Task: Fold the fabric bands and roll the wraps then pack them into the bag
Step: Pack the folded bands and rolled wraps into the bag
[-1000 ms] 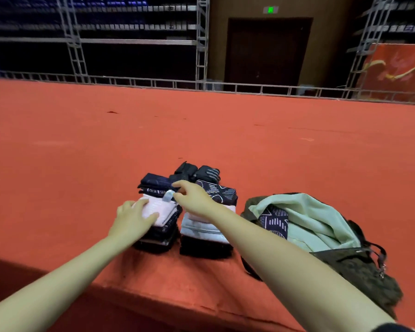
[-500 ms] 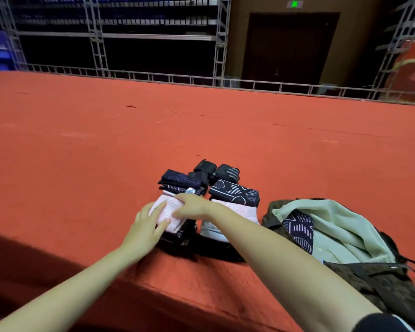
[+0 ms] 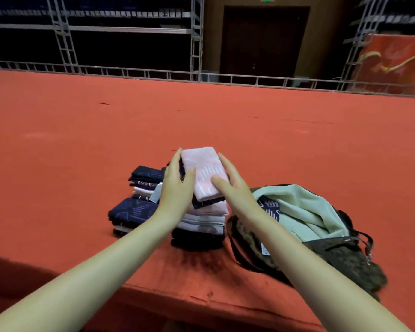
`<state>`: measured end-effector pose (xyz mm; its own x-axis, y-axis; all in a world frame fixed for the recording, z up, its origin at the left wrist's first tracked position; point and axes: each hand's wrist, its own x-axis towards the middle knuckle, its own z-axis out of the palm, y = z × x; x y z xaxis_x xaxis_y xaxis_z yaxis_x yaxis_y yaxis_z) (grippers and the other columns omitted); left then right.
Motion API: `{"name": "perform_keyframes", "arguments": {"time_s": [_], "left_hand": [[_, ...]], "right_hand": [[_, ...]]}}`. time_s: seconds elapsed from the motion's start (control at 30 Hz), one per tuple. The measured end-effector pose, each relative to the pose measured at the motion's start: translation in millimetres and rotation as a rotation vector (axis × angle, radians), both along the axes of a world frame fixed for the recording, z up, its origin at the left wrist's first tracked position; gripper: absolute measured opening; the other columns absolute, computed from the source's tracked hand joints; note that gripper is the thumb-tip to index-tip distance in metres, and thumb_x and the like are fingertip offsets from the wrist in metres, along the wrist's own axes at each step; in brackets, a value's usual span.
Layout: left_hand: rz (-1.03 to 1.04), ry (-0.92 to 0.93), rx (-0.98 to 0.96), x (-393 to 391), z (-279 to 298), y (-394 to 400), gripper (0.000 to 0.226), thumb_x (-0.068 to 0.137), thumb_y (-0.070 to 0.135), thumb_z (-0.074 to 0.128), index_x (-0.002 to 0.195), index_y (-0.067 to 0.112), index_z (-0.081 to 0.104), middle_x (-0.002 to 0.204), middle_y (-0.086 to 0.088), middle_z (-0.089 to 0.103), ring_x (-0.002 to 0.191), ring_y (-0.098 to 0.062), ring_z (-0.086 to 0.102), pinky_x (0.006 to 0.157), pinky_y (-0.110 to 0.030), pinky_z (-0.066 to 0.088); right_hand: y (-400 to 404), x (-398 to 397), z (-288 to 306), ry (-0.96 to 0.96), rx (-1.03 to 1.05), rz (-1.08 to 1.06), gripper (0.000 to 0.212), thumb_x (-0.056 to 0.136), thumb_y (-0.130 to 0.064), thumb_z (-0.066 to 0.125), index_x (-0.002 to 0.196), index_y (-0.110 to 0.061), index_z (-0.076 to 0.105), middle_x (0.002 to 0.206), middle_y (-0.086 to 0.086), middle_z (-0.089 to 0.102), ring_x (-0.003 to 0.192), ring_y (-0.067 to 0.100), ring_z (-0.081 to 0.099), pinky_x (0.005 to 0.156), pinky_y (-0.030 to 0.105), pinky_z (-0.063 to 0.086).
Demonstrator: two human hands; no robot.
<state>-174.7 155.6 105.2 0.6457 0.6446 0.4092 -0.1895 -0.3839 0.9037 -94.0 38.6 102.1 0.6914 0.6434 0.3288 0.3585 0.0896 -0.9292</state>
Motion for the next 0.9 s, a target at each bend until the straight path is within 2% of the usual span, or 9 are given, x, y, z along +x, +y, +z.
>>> {"name": "perform_keyframes", "arguments": {"time_s": [0.07, 0.17, 0.23, 0.4, 0.47, 0.57, 0.73, 0.83, 0.9], "left_hand": [[-0.083, 0.045, 0.065, 19, 2, -25, 0.050, 0.097, 0.021, 0.044, 0.146, 0.024, 0.030, 0.146, 0.003, 0.037, 0.133, -0.011, 0.037, 0.112, -0.038, 0.031], [-0.252, 0.126, 0.177, 51, 2, -61, 0.050, 0.097, 0.019, 0.044, 0.145, 0.023, 0.031, 0.145, 0.001, 0.039, 0.133, -0.011, 0.037, 0.112, -0.036, 0.029], [-0.280, 0.175, 0.248, 75, -1, -85, 0.051, 0.096, 0.021, 0.044, 0.145, 0.023, 0.030, 0.140, -0.004, 0.040, 0.128, -0.014, 0.040, 0.111, -0.035, 0.030], [-0.294, 0.315, 0.493, 126, -32, -124, 0.045, 0.095, 0.018, 0.040, 0.140, 0.017, 0.041, 0.137, -0.009, 0.044, 0.128, -0.025, 0.039, 0.107, -0.034, 0.030], [-0.390, 0.428, 0.622, 137, -61, -128, 0.042, 0.092, 0.020, 0.038, 0.133, 0.017, 0.048, 0.135, -0.008, 0.051, 0.126, -0.025, 0.043, 0.104, -0.034, 0.035], [-0.402, 0.688, 0.852, 141, -102, -119, 0.044, 0.096, 0.026, 0.036, 0.139, 0.015, 0.039, 0.143, -0.006, 0.041, 0.132, -0.022, 0.036, 0.106, -0.036, 0.033], [-0.377, 0.629, 0.829, 140, -112, -106, 0.049, 0.100, 0.031, 0.030, 0.148, 0.023, 0.024, 0.147, -0.003, 0.035, 0.135, -0.019, 0.031, 0.107, -0.034, 0.031], [-0.408, 0.638, 0.956, 140, -108, -115, 0.053, 0.098, 0.045, 0.020, 0.149, 0.032, 0.018, 0.157, 0.004, 0.015, 0.144, -0.019, 0.013, 0.115, -0.037, 0.020], [-0.443, 0.720, 1.107, 138, -112, -123, 0.053, 0.097, 0.049, 0.016, 0.148, 0.035, 0.019, 0.158, 0.010, 0.008, 0.145, -0.015, 0.005, 0.116, -0.043, 0.013]], "right_hand": [[-28, 16, -3, 0.050, 0.025, -0.055, 0.068, 0.079, -0.030, 0.056, 0.143, -0.027, 0.033, 0.143, -0.012, 0.042, 0.128, 0.002, 0.044, 0.103, 0.023, 0.037], [-74, 42, -7, 0.138, 0.070, -0.148, 0.073, 0.074, -0.029, 0.063, 0.141, -0.024, 0.035, 0.136, -0.009, 0.049, 0.117, 0.002, 0.052, 0.091, 0.018, 0.047], [-103, 61, -16, 0.197, 0.074, -0.240, 0.075, 0.072, -0.027, 0.065, 0.142, -0.023, 0.036, 0.136, -0.002, 0.051, 0.118, 0.013, 0.055, 0.095, 0.031, 0.049], [-153, 99, -51, 0.274, -0.032, -0.513, 0.055, 0.087, -0.008, 0.056, 0.138, -0.017, 0.038, 0.128, 0.007, 0.053, 0.115, 0.026, 0.055, 0.097, 0.042, 0.047], [-162, 103, -76, 0.266, -0.256, -0.526, 0.046, 0.084, -0.007, 0.053, 0.129, -0.012, 0.042, 0.123, 0.010, 0.055, 0.112, 0.025, 0.054, 0.093, 0.036, 0.045], [-165, 106, -109, 0.209, -0.431, -0.481, 0.059, 0.069, -0.020, 0.048, 0.127, -0.012, 0.041, 0.123, 0.006, 0.053, 0.116, 0.021, 0.051, 0.094, 0.032, 0.042], [-156, 116, -110, 0.228, -0.390, -0.443, 0.040, 0.083, 0.001, 0.046, 0.120, -0.014, 0.043, 0.113, 0.002, 0.054, 0.106, 0.017, 0.051, 0.080, 0.025, 0.041], [-158, 115, -114, 0.132, -0.484, -0.448, 0.047, 0.090, -0.011, 0.048, 0.134, -0.012, 0.032, 0.122, 0.006, 0.053, 0.112, 0.022, 0.051, 0.082, 0.027, 0.037], [-171, 108, -111, -0.058, -0.646, -0.460, 0.055, 0.094, -0.026, 0.044, 0.143, -0.013, 0.023, 0.125, 0.010, 0.055, 0.114, 0.029, 0.053, 0.081, 0.031, 0.040]]}}
